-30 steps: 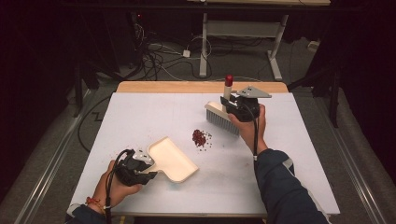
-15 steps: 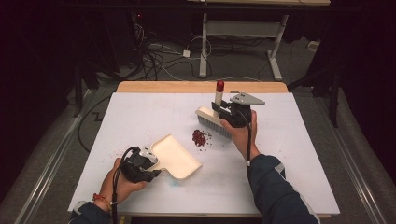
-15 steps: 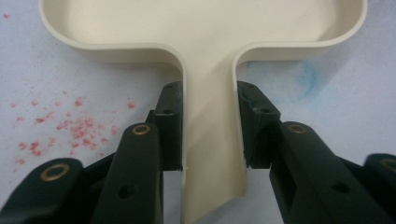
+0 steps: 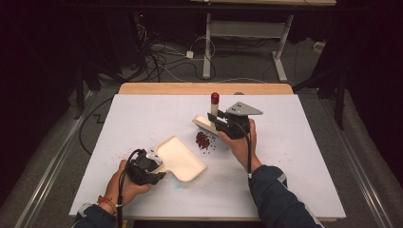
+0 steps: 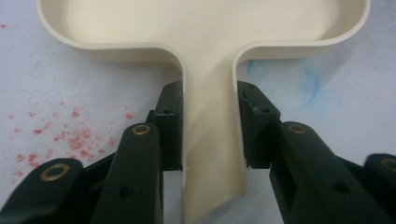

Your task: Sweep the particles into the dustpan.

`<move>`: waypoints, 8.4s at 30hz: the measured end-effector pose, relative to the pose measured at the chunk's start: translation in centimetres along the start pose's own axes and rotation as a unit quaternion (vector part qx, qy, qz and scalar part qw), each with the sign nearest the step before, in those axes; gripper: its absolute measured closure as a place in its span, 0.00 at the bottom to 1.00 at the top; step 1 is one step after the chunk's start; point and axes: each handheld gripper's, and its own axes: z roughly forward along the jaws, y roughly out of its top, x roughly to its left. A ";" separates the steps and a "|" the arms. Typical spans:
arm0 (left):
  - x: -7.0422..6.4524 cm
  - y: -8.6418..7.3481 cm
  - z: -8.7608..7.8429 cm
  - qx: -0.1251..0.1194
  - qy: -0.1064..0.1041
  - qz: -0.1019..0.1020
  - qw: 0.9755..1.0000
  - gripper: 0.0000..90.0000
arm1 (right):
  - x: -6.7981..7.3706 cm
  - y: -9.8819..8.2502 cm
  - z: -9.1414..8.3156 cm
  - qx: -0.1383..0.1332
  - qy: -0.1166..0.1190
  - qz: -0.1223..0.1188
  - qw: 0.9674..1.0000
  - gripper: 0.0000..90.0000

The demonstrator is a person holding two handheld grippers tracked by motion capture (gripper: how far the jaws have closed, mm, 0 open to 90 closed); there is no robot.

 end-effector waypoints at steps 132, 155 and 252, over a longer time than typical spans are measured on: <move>0.9 0.4 0.9 0.024 -0.006 -0.005 1.000 0.70 | 5.8 1.7 -5.6 -0.017 0.023 -0.048 0.998 0.78; 1.0 0.1 0.8 0.009 -0.004 -0.013 1.000 0.70 | 3.5 0.6 -7.0 0.011 0.012 -0.040 0.999 0.78; 3.8 -3.8 -0.4 -0.078 0.070 -0.136 0.985 0.71 | -2.1 0.5 -18.0 0.026 0.041 -0.063 0.997 0.78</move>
